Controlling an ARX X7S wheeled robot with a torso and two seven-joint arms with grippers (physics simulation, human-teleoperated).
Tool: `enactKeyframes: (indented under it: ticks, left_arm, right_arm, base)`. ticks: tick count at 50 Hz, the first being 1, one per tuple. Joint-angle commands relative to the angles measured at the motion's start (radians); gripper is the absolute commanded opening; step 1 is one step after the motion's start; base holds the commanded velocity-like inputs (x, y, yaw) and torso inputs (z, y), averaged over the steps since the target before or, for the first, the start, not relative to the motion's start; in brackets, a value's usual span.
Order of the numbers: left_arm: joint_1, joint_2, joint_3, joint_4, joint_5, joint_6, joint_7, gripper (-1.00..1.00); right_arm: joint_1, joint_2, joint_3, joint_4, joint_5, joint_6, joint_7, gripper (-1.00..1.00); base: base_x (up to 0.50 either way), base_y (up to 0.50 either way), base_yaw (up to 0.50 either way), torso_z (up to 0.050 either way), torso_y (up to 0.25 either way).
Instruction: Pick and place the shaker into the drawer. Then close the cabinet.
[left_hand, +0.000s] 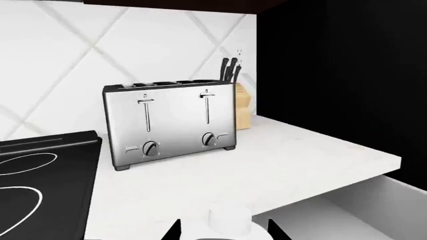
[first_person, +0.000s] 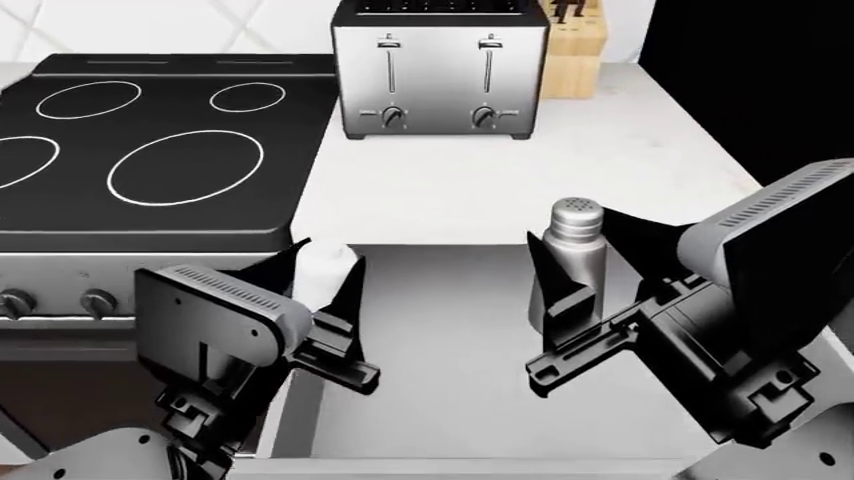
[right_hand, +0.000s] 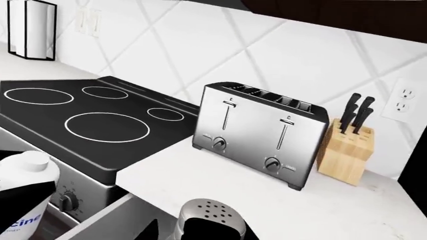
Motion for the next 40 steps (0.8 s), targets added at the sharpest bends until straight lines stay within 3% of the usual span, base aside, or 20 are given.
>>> enactKeyframes:
  ticks: [1, 15, 30, 40]
  left_arm:
    - [-0.003, 0.004, -0.001, -0.003, -0.007, 0.005, -0.002, -1.00]
    - [-0.042, -0.001, 0.014, 0.014, -0.024, -0.039, 0.027, -1.00]
    - [-0.398, 0.072, 0.112, -0.048, -0.090, -0.371, 0.214, -1.00]
    - [-0.503, 0.161, 0.221, -0.083, -0.003, -0.473, 0.313, -1.00]
  right_arm:
    - [-0.009, 0.001, -0.003, -0.003, -0.004, -0.001, -0.001, -1.00]
    - [-0.010, 0.000, -0.012, -0.009, -0.021, -0.001, -0.001, -1.00]
    - [-0.023, 0.028, -0.001, -0.036, -0.034, -0.001, -0.001, -1.00]
    - [-0.029, 0.112, 0.085, -0.073, -0.011, -0.001, -0.001, -1.00]
  base:
    - [0.32, -0.43, 0.00, 0.000, 0.000]
    - [0.12, -0.07, 0.00, 0.000, 0.000]
    - [0.00, 0.00, 0.00, 0.000, 0.001]
    - [0.00, 0.00, 0.00, 0.000, 0.000]
